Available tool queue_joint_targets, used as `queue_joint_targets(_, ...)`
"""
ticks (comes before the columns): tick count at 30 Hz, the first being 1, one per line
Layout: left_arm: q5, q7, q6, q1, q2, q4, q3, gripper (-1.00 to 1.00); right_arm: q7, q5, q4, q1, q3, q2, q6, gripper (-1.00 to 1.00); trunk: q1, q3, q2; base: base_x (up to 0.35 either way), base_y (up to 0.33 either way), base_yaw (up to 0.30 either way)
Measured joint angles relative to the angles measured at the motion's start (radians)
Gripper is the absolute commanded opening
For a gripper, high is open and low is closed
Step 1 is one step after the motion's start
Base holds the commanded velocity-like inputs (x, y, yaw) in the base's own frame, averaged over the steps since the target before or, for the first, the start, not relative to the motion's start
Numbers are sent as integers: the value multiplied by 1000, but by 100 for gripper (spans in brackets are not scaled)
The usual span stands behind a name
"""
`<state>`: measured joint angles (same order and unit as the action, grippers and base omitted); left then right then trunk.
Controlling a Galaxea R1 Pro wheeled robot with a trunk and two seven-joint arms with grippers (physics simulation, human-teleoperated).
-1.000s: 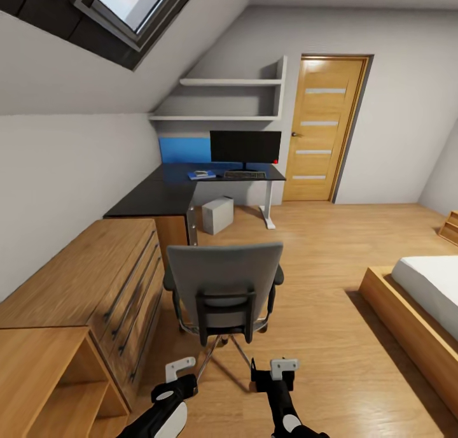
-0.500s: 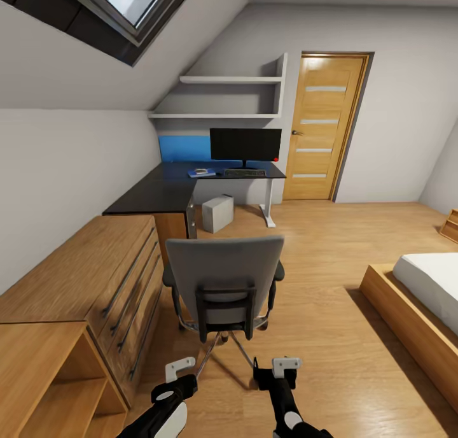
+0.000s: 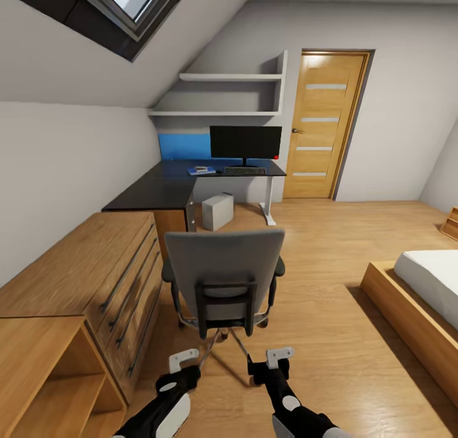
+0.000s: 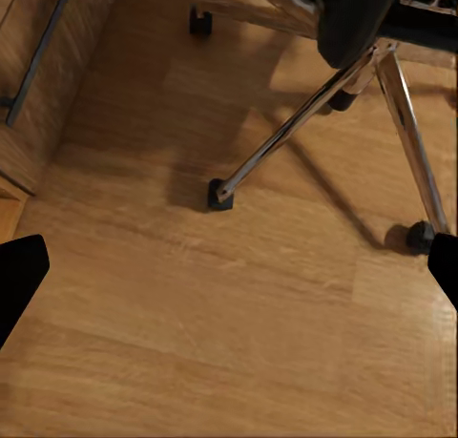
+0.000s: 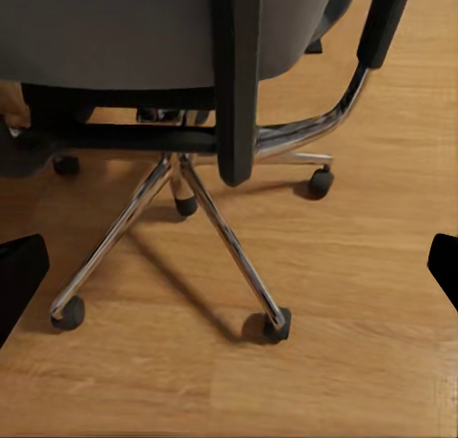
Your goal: In the bedroom, organize the workspace by keeping the computer under the desk, ensuring the monitor is on the desk, placing the keyboard on the desk next to the monitor, placing the mouse on the desk next to the keyboard, moving the folder from the swivel chair onto the desk next to the mouse, stacking the notebook on top of the folder with the pen on top of the notebook, and positioning the swivel chair next to the desk.
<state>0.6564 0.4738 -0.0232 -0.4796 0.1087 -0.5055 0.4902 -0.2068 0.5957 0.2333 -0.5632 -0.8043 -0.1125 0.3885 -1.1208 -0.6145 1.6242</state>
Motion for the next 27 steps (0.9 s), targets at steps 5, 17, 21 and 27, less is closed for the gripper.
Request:
queue_joint_targets(5,7,-2,-3,-16,3,-41,-1,100,4,-1,0,0,-2,0,6,100,-19,-16,35,0,0,0)
queue_joint_targets(17,-7,-6,20,-18,2,49,5,100,5,-3,-1,0,-6,-1,20,100,-58,-47,105,0,0,0)
queue_joint_targets(21,-7,-6,20,-18,3,50,6,100,5,-6,-5,0,-7,-1,57,100,-73,-60,133,0,0,0)
queue_joint_targets(27,-7,-6,20,-18,4,50,5,100,5,-6,-6,0,-9,-2,83,100,-96,-78,175,0,0,0)
